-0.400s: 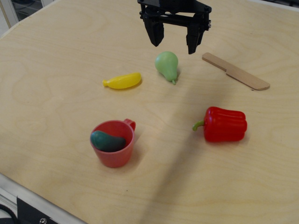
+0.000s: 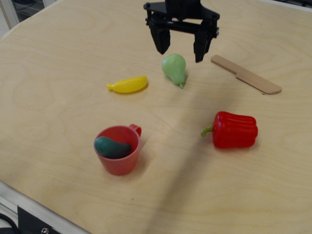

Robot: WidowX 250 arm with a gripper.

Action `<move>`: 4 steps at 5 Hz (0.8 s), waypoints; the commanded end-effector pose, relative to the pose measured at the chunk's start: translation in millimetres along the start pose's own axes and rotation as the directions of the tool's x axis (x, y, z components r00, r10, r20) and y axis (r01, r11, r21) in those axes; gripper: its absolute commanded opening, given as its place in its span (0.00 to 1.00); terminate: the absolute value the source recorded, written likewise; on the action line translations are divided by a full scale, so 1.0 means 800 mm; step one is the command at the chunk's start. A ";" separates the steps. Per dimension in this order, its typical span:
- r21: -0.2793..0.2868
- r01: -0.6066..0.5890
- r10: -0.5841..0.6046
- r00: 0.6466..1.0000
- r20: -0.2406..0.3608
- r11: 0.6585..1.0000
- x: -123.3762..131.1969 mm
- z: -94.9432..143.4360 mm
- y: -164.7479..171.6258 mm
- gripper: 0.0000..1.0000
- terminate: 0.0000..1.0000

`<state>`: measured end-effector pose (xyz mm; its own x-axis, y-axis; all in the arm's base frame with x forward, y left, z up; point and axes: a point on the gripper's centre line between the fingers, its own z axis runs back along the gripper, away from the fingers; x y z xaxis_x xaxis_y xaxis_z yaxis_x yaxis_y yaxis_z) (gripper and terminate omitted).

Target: Take cucumber out of cup

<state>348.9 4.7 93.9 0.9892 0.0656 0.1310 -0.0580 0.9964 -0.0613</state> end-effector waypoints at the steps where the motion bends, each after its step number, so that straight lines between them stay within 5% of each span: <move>1: 0.025 0.037 -0.038 0.999 0.039 0.999 -0.051 0.037 0.025 1.00 0.00; 4: -0.009 0.175 -0.175 0.984 -0.020 0.985 -0.152 0.012 0.033 1.00 0.00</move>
<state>219.2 20.4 73.3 0.9920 -0.1031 0.0735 0.1074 0.9926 -0.0569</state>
